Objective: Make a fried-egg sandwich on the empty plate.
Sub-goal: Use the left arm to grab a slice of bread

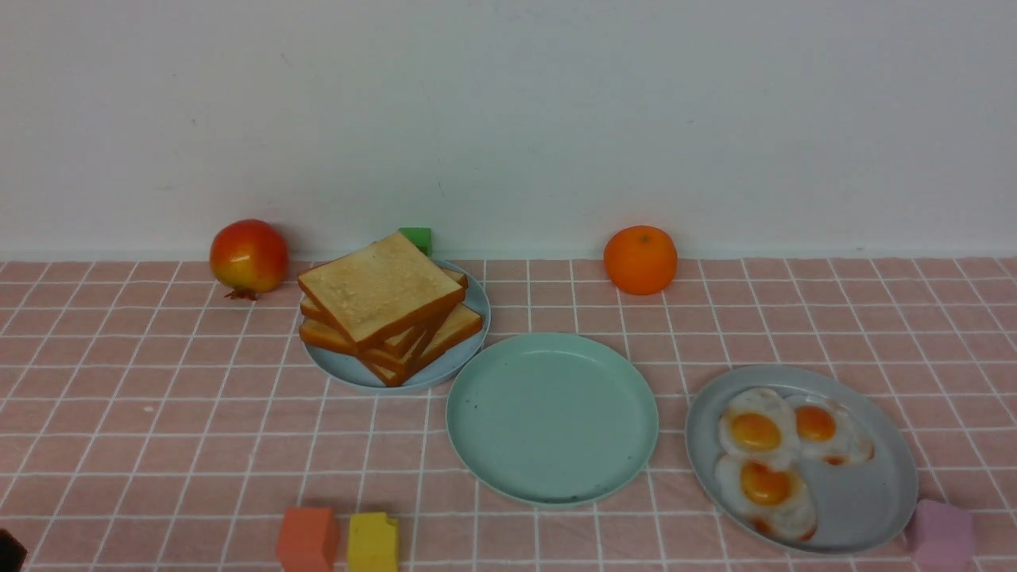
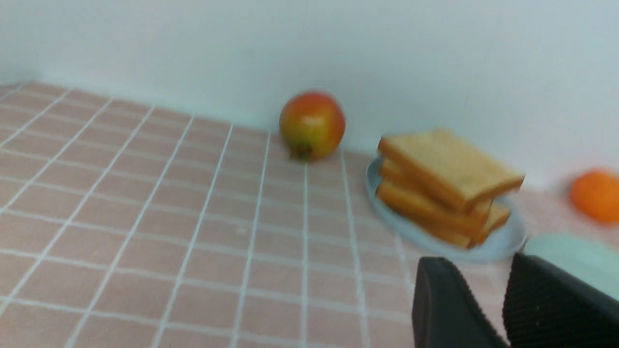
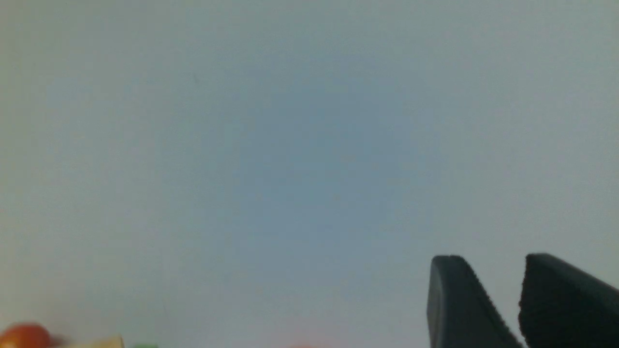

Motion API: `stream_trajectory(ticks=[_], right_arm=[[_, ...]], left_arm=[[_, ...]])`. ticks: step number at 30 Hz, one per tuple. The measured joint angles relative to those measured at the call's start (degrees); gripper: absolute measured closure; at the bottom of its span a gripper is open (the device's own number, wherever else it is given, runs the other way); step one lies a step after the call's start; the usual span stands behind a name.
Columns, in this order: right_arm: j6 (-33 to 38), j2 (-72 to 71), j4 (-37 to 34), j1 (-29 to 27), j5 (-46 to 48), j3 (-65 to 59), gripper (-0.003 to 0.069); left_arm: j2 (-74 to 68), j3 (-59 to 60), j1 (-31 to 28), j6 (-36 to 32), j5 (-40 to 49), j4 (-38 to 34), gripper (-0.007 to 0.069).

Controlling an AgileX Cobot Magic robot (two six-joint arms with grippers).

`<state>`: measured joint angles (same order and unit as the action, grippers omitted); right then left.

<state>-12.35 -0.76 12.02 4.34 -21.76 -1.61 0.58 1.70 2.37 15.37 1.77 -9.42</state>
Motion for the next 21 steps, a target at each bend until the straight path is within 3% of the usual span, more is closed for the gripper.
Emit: stream_trajectory(ticks=[5,10,13,15,21], right_arm=[[-8.3,0.0,0.2,0.0,-7.7,0.0,0.0419],[-19.1,0.0,0.2,0.0,-3.0,5.0,0.0419],[-22.4,1.2,0.1,0.0,3.2,11.8,0.0419],[-24.3,5.7,0.0,0.0,10.4,23.6,0.0419],[-24.8,20.8,4.1,0.0,25.2,43.3,0.0419]], left_arm=[[0.0,0.0,0.0,9.9,-9.6,-5.3,0.0385],[0.0,-3.4,0.0,13.4,-14.8,-5.8,0.0385],[-0.1,-9.3,0.0,13.8,-13.6,-5.7,0.0385],[-3.5,-19.5,0.0,13.3,-8.4,-2.8,0.0385],[-20.8,-40.7,0.0,11.3,7.1,4.5,0.0385]])
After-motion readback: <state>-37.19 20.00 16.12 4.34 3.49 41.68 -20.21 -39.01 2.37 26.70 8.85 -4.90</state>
